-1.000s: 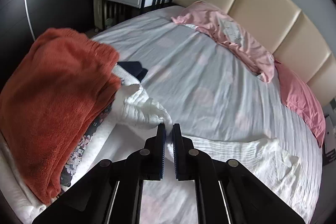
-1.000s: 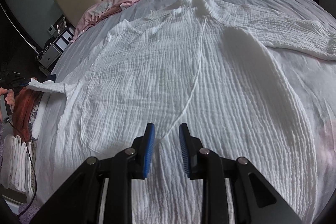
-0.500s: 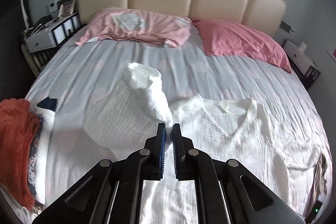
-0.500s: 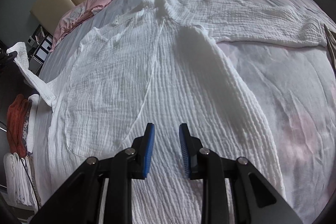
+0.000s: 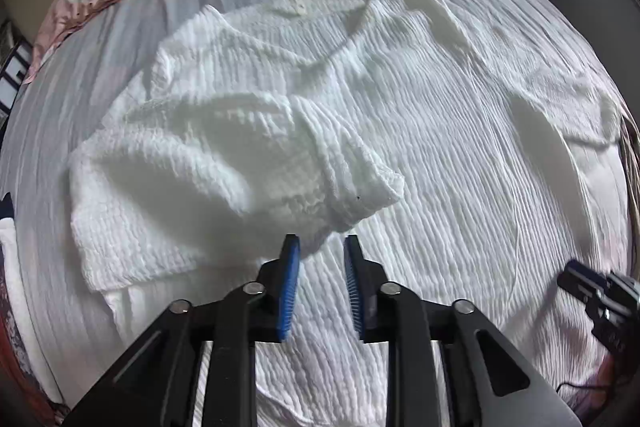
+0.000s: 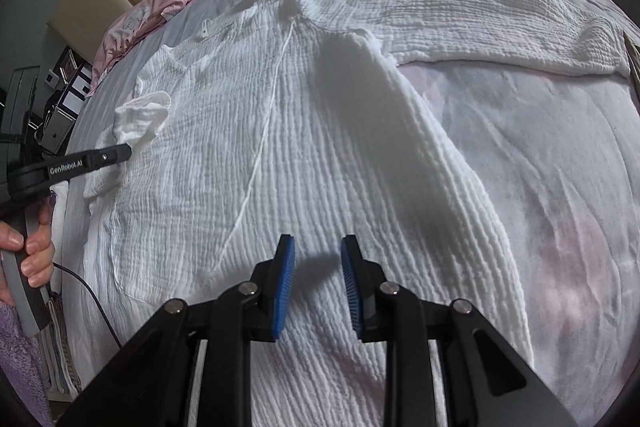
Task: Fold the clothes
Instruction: 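Grasp a shirt sleeve with the left gripper and fold it across the body, then regrasp the folded sleeve cuff with the left gripper, adjust it, release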
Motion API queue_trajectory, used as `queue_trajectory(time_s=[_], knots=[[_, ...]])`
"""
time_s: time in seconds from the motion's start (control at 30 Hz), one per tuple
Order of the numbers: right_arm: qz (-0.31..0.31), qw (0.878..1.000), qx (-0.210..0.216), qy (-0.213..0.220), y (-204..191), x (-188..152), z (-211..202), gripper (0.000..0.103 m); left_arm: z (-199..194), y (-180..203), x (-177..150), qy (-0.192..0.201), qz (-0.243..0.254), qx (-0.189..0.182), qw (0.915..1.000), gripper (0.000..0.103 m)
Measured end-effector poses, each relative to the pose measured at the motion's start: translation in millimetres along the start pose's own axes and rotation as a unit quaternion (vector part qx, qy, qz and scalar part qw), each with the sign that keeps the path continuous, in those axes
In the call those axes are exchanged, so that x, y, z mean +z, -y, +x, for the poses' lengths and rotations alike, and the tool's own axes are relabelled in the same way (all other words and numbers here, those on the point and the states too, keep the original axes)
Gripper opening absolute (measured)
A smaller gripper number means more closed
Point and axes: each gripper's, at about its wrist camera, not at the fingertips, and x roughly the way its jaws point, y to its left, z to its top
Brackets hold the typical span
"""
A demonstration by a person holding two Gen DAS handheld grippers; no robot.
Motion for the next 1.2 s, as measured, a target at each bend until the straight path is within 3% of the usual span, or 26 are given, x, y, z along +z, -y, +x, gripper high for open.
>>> queue_trajectory(time_s=[0.13, 0.23, 0.37, 0.47, 0.63, 0.77, 0.83, 0.87, 0.97, 1.07, 1.2], knots=[[0.002, 1.0, 0.003, -0.002, -1.9, 0.1, -0.4, 0.025, -10.3, 6.9, -12.2, -0.009, 0.04, 0.007, 0.9991, 0.039], [0.004, 1.0, 0.002, -0.002, -2.2, -0.3, -1.9, 0.025, -25.2, 6.4, -8.3, 0.003, 0.04, 0.02, 0.999, 0.039], [0.018, 1.0, -0.002, -0.002, 2.6, -0.1, -3.3, 0.025, -36.5, 12.7, 12.8, 0.018, 0.036, 0.028, 0.9988, 0.054], [0.023, 1.0, -0.014, -0.003, 7.4, 1.4, -3.6, 0.025, -33.0, 29.7, 32.2, 0.017, 0.051, 0.039, 0.9978, 0.056], [0.007, 0.999, -0.045, -0.011, 7.5, 2.7, 0.3, 0.025, 0.5, 73.5, 49.4, -0.017, 0.091, 0.111, 0.9895, 0.059], [0.0, 0.999, -0.046, -0.015, 7.4, 3.0, 2.5, 0.025, 33.1, 83.2, 58.0, -0.054, 0.096, 0.194, 0.9748, 0.059], [-0.003, 0.999, -0.047, -0.016, 8.0, 3.4, 4.0, 0.025, 45.1, 76.1, 59.6, -0.074, 0.077, 0.215, 0.9708, 0.059], [-0.006, 0.999, -0.048, -0.016, 7.7, 3.6, 5.0, 0.025, 48.8, 71.2, 59.1, -0.079, 0.065, 0.219, 0.9702, 0.056], [-0.015, 0.998, -0.055, -0.017, 5.1, 3.9, 7.0, 0.025, 52.4, 55.8, 56.7, -0.087, 0.03, 0.214, 0.9724, 0.027], [-0.024, 0.998, -0.063, -0.017, 2.5, 3.5, 8.2, 0.025, 46.3, 43.5, 54.9, -0.078, 0.01, 0.206, 0.9754, 0.012], [-0.025, 0.997, -0.065, -0.016, 2.5, 3.0, 7.8, 0.025, 25.0, 34.6, 52.9, -0.045, -0.01, 0.168, 0.9847, 0.009]])
